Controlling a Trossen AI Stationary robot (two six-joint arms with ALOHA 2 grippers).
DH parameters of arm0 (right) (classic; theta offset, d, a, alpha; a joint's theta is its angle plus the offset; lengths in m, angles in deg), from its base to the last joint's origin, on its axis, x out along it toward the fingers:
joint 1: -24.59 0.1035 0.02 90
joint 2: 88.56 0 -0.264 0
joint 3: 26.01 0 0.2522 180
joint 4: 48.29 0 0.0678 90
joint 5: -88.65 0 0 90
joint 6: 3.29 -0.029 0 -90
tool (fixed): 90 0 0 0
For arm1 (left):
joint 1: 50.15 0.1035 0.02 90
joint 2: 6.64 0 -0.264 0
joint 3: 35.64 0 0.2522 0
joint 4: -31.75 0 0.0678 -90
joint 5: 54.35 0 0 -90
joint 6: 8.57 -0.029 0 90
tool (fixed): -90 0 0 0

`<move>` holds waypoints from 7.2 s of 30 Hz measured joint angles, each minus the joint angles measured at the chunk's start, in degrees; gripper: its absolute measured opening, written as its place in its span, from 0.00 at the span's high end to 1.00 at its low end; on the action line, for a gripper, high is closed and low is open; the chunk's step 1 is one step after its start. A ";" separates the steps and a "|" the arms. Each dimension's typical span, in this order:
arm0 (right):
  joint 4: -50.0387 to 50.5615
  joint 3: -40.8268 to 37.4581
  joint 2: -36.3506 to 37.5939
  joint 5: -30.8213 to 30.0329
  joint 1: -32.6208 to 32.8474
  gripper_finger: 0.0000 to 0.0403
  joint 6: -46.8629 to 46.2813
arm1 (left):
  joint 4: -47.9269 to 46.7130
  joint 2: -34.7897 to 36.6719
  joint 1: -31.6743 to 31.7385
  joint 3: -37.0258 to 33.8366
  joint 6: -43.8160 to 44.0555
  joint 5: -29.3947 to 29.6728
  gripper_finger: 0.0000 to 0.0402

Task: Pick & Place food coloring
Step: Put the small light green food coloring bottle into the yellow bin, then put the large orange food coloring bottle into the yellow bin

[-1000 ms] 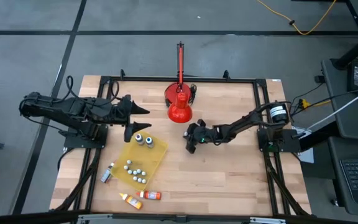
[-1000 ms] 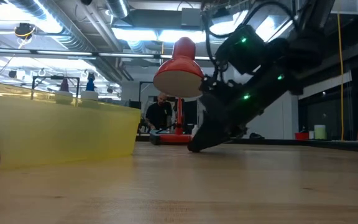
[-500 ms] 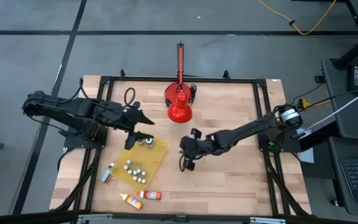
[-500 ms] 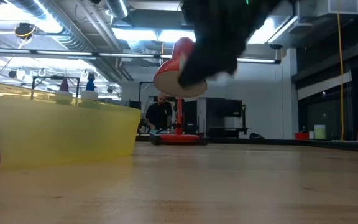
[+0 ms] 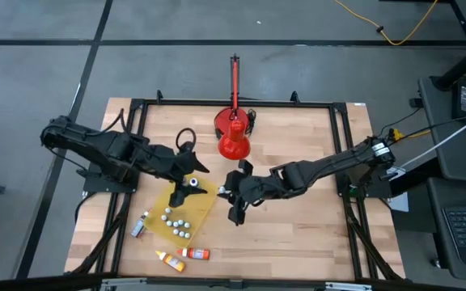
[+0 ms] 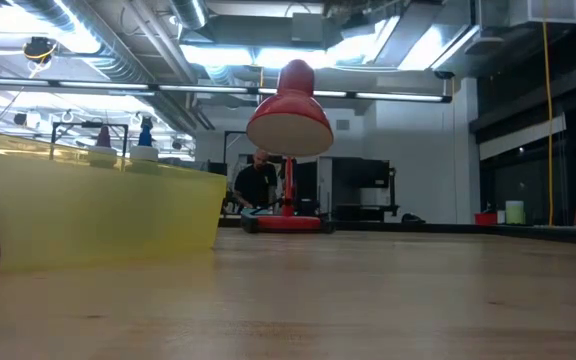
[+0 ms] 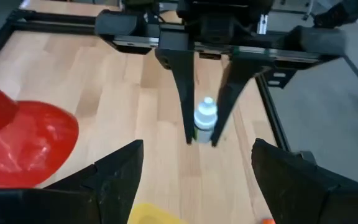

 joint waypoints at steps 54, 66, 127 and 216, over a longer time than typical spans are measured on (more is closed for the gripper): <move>2.62 2.52 0.00 -0.94 0.96 0.80 1.83 | 6.86 -11.31 -3.23 4.42 4.95 0.77 0.64; 2.21 2.59 0.02 -1.21 1.77 0.80 1.78 | 7.41 -11.33 -3.26 4.40 5.67 0.75 0.81; 5.68 2.61 0.22 8.36 1.95 0.43 5.14 | -6.97 -10.64 -35.13 -24.06 77.03 39.41 0.88; -7.08 5.86 -20.73 7.56 12.11 0.43 -9.79 | -1.79 6.18 -39.10 -24.63 70.07 42.93 0.62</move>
